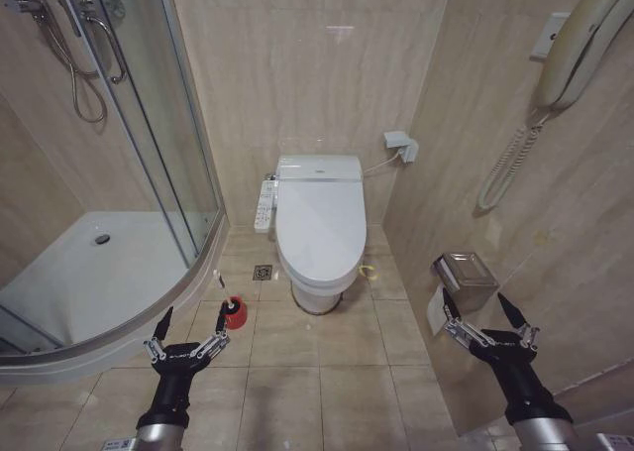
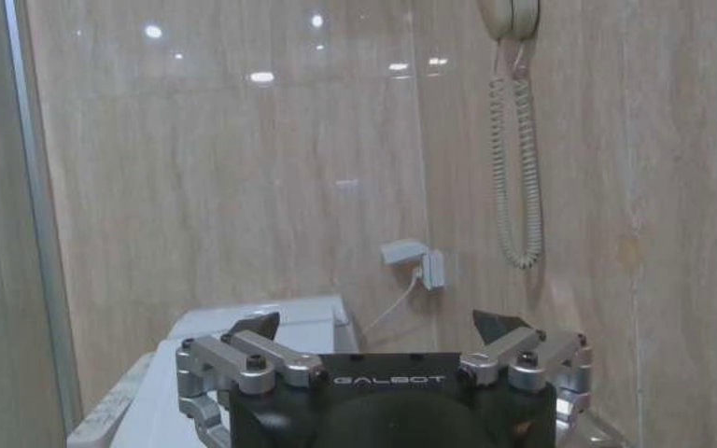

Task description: Open the toilet lid, clean the toilet bowl with a toilet brush, close the toilet lid, and flush.

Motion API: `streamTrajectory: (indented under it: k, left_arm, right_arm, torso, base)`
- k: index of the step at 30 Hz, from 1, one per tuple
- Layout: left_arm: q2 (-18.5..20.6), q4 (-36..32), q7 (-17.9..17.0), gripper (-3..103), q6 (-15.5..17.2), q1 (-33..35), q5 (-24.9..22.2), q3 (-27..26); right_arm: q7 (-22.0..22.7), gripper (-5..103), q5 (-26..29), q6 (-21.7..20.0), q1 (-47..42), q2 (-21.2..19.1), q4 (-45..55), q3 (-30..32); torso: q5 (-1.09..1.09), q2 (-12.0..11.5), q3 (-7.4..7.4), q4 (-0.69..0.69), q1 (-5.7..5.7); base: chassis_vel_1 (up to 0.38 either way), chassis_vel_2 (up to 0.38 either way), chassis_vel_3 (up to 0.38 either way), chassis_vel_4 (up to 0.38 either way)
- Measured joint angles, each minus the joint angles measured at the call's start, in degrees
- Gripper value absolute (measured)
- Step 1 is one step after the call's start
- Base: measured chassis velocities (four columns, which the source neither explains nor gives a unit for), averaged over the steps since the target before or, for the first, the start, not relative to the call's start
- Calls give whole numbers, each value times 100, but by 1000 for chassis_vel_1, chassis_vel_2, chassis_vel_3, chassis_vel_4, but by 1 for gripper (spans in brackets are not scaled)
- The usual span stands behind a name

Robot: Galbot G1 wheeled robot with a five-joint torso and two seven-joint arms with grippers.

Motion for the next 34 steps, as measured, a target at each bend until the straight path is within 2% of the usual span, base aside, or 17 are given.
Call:
streamTrajectory:
  k: [34]
  left_arm:
    - [0,0,0,100,0,0,0,0]
  right_arm:
    - [0,100,0,0,0,0,0,0]
  torso:
    - [0,0,0,0,0]
  base:
    - [0,0,0,0]
